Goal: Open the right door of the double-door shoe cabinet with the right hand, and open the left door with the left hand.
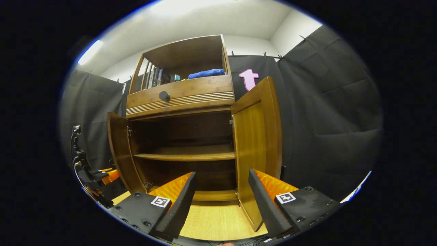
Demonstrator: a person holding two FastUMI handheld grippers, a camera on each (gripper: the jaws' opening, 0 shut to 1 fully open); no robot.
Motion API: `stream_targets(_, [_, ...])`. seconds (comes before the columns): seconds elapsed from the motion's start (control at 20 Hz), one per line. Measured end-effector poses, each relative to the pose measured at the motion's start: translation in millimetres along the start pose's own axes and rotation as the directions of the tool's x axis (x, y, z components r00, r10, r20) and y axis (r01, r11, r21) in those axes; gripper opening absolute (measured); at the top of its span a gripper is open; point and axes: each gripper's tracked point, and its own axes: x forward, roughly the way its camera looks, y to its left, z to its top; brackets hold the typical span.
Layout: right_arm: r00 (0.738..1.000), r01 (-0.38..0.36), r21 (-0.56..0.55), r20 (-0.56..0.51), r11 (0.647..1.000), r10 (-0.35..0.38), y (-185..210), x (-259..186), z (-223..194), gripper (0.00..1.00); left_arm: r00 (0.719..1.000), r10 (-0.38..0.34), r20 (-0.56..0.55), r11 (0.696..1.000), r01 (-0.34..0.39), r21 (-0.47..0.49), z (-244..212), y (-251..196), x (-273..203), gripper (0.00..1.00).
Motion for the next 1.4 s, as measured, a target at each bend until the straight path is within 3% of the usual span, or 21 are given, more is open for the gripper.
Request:
stream_targets(0.25, [1.0, -0.002, 0.014, 0.009, 1.0, 0.002, 2.0, 3.1, 0.1, 0.97, 0.999, 0.053, 0.006, 0.999, -0.053, -0.013, 4.5, 37.6, -13.9, 0.1])
stream_targets(0.3, [1.0, 0.003, 0.013, 0.013, 1.0, -0.004, 0.4, 4.5, 0.4, 0.87, 0.999, 0.049, 0.005, 0.999, -0.049, -0.022, 5.2, 43.8, -16.1, 0.07])
stream_targets(0.35, [1.0, 0.009, 0.01, 0.016, 1.0, -0.009, -1.1, 5.4, 0.2, 0.87, 0.999, 0.041, 0.002, 0.998, -0.041, -0.038, 7.5, 50.6, -16.1, 0.08])
stream_targets(0.4, [1.0, 0.013, 0.006, 0.018, 1.0, -0.013, -1.7, 6.4, 0.4, 1.0, 0.999, 0.032, 0.001, 0.998, -0.032, -0.05, 7.6, 57.5, -17.2, 0.07])
stream_targets(0.6, [0.999, 0.026, -0.013, 0.025, 1.0, -0.025, -8.7, 5.0, 0.2, 1.0, 1.0, 0.016, 0.016, 0.999, -0.015, -0.05, 10.9, 96.2, -15.6, 0.03])
stream_targets(0.75, [0.999, 0.039, -0.021, 0.025, 0.999, -0.038, -12.8, 4.8, -0.7, 0.97, 0.998, -0.066, 0.015, 0.991, 0.067, -0.113, 12.4, 108.9, -4.6, 0.03])
stream_targets(0.85, [0.998, 0.051, -0.026, 0.022, 0.998, -0.051, -15.8, 2.5, -0.9, 1.0, 0.992, -0.127, 0.02, 0.987, 0.129, -0.093, 10.4, 109.9, -9.3, 0.03])
stream_targets(0.9, [0.998, 0.056, -0.025, 0.02, 0.998, -0.055, -16.9, 2.1, -1.1, 0.97, 0.99, -0.141, 0.022, 0.985, 0.142, -0.097, 11.1, 113.5, -8.2, 0.01])
stream_targets(1.15, [0.997, 0.074, -0.019, 0.01, 0.997, -0.074, -17.2, -5.2, -0.2, 1.0, 0.969, -0.245, 0.034, 0.958, 0.247, -0.147, 12.2, 142.0, -2.5, 0.01])
stream_targets(1.2, [0.997, 0.08, -0.02, 0.012, 0.997, -0.08, -18.1, -7.1, 0.8, 0.97, 0.963, -0.267, 0.035, 0.955, 0.269, -0.129, 12.0, 140.8, -2.1, 0.03])
stream_targets(1.4, [0.996, 0.087, -0.019, 0.01, 0.996, -0.086, -17.2, -8.5, 0.8, 0.97, 0.965, -0.262, 0.006, 0.96, 0.261, -0.098, 10.5, 138.3, -3.2, 0.03])
